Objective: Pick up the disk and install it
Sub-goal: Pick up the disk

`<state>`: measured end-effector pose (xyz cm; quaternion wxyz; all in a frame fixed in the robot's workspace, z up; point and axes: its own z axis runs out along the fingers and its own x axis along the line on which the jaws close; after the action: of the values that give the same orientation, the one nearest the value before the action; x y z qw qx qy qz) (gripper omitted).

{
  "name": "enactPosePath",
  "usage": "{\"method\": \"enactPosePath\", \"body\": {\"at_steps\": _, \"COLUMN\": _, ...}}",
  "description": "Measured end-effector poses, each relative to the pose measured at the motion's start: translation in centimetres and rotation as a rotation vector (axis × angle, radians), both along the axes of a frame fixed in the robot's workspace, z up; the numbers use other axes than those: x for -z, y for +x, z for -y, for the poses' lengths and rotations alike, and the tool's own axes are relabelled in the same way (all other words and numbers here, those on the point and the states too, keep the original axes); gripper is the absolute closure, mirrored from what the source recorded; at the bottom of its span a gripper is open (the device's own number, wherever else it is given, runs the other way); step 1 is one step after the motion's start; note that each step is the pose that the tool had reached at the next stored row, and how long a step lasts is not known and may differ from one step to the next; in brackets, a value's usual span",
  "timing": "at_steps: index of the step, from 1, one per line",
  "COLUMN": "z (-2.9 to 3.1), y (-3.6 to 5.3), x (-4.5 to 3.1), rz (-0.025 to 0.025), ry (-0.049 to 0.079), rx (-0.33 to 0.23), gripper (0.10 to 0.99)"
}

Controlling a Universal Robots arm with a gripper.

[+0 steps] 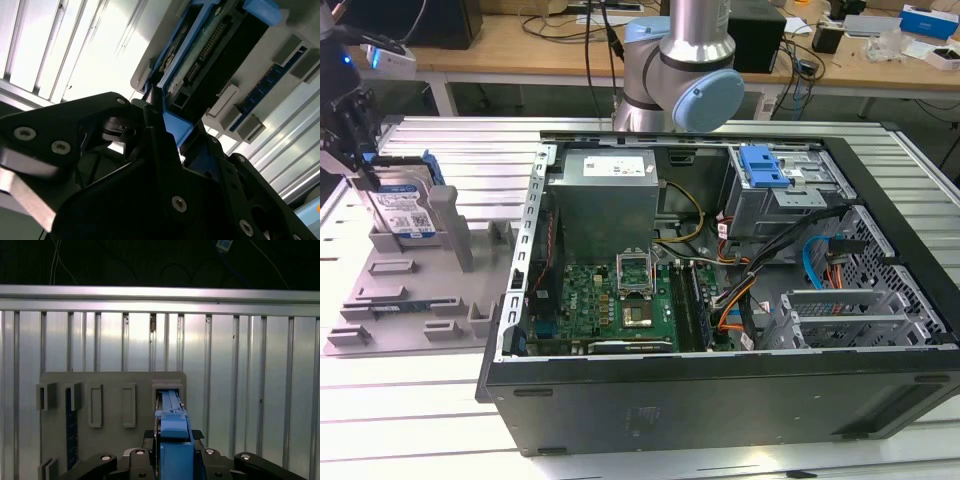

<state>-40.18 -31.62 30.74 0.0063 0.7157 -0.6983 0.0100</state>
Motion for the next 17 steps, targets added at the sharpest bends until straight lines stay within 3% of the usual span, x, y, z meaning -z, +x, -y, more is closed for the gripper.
{"method": "enactPosePath", "body": {"at_steps": 2, "z": 0.00, "y": 0.00, "x": -1.17, "rz": 0.0003, "ry": 0.000, "rx": -0.001, "gripper": 0.718}}
{"method": "enactPosePath", "body": {"at_steps": 8, "z": 0.00, "y": 0.00, "x": -3.74, "rz": 0.0003, "ry": 0.000, "rx": -0.002, "gripper": 0.718}}
{"method": "enactPosePath", "body": {"at_steps": 10, "z": 0.00, "y": 0.00, "x": -5.16, "rz": 0.0004, "ry": 0.000, "rx": -0.002, "gripper": 0.718}}
{"method": "enactPosePath", "body": {"at_steps": 14, "z": 0.00, "y": 0.01, "x": -6.99, "rz": 0.0002, "ry": 0.000, "rx": -0.002, "gripper": 0.718}}
{"method": "enactPosePath", "body": {"at_steps": 17, "z": 0.00, "y": 0.02, "x": -8.87, "rz": 0.0003, "ry": 0.000, "rx": -0.003, "gripper": 0.718}}
